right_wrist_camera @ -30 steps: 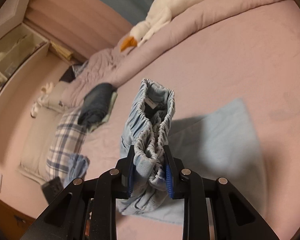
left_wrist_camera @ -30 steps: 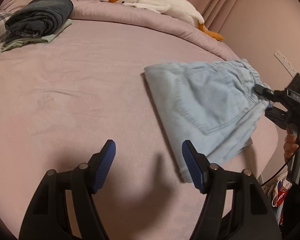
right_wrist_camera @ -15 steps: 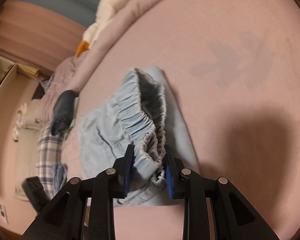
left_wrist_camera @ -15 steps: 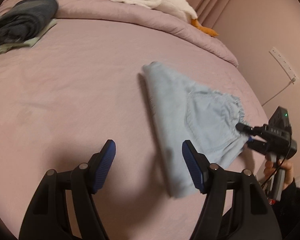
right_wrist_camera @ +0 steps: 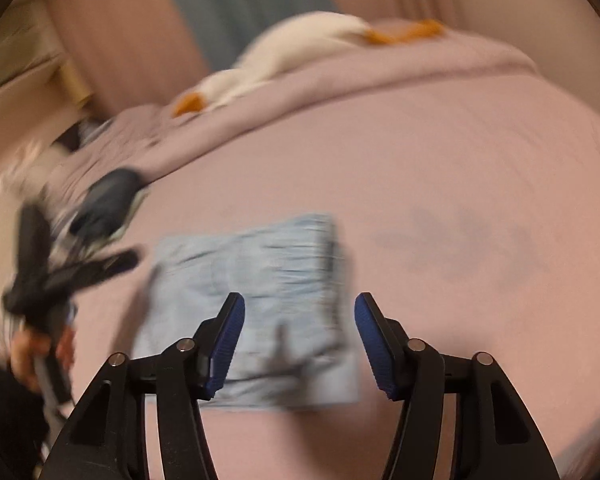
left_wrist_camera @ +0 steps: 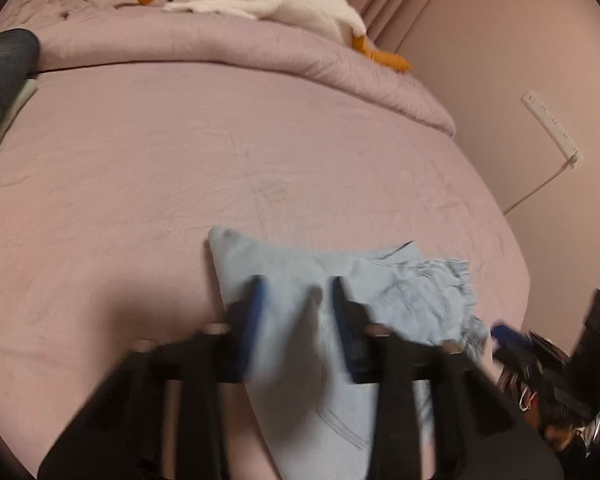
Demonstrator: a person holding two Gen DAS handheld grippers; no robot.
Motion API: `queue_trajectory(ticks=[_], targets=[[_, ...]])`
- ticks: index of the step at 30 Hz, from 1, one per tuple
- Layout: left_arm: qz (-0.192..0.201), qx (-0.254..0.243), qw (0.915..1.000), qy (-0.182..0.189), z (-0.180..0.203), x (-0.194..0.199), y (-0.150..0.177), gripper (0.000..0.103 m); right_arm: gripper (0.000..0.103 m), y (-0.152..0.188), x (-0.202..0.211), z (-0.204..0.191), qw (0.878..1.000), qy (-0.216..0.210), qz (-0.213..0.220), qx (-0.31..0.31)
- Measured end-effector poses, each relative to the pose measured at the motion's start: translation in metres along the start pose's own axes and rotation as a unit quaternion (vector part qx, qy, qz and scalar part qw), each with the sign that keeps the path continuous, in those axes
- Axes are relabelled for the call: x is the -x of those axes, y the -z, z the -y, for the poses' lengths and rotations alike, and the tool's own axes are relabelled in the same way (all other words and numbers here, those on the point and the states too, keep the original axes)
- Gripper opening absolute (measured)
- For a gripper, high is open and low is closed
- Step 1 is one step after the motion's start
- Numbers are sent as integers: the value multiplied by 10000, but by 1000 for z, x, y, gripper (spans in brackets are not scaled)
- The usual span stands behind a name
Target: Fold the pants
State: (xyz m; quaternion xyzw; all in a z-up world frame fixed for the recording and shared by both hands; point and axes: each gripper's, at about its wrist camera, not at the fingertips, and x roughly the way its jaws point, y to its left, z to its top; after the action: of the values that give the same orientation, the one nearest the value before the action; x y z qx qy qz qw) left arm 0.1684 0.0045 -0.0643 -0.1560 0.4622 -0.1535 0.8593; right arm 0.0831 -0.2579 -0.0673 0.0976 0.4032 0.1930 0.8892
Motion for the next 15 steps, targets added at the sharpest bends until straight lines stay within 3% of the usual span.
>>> queue_trajectory(ticks=[1, 4, 11, 15], targets=[[-81, -45, 9999, -43, -1, -6, -3, 5, 38, 0, -3, -12, 9997, -128, -32, 225], [-285, -287, 9990, -213, -5, -22, -10, 4, 19, 6, -18, -51, 9946, -586, -220, 822], [-768, -606, 9945, -384, -16, -52, -11, 4, 18, 33, -63, -127, 9687, -1201, -881, 1986], [-735, -668, 9944, -350, -19, -58, -10, 3, 17, 66, -85, -149, 9479, -1039, -1411, 2660]])
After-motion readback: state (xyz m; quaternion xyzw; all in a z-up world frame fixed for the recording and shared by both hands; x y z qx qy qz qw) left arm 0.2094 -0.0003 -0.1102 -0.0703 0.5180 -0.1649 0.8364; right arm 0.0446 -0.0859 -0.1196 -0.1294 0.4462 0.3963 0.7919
